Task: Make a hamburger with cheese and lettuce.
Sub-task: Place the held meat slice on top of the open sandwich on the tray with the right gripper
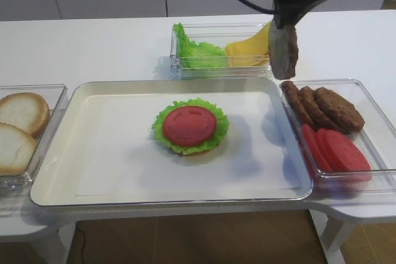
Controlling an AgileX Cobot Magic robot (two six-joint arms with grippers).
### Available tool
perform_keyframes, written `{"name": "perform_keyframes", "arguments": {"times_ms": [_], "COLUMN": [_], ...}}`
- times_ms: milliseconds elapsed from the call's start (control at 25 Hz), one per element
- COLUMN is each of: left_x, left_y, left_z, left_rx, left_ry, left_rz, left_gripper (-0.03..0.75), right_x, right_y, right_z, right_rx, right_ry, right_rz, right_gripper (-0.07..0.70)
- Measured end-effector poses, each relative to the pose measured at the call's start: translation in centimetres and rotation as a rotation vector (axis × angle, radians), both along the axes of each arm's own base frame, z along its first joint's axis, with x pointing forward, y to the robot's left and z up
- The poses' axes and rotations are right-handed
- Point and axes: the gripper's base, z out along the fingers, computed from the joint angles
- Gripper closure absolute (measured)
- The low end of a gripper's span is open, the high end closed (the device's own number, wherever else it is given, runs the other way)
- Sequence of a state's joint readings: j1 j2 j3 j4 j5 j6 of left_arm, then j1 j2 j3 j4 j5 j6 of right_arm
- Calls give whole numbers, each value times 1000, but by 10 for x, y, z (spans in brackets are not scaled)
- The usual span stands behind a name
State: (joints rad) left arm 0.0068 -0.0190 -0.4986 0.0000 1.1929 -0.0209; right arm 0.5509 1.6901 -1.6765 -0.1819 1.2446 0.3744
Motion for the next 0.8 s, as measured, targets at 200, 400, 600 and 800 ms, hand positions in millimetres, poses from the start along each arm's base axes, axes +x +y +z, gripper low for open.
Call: {"name": "perform_keyframes", "arguments": {"times_ms": [200, 400, 600, 800], "left_x": [0, 0, 0, 0], "left_y": [0, 0, 0, 0], "left_z": [0, 0, 0, 0], "left_rx": [0, 0, 0, 0], "left_ry": [0, 0, 0, 0], "left_rz": [0, 0, 0, 0], "left_gripper": [293, 293, 294, 294], "right_x": [-5, -15, -27, -27], "right_y": [6, 24, 43, 66], "right_z": [7, 7, 7, -9], "right_rx": [67, 71, 58, -14], "right_ry": [15, 16, -5, -17], "right_rz": [29, 101, 170, 232], "right_gripper": [539, 539, 539, 539]}}
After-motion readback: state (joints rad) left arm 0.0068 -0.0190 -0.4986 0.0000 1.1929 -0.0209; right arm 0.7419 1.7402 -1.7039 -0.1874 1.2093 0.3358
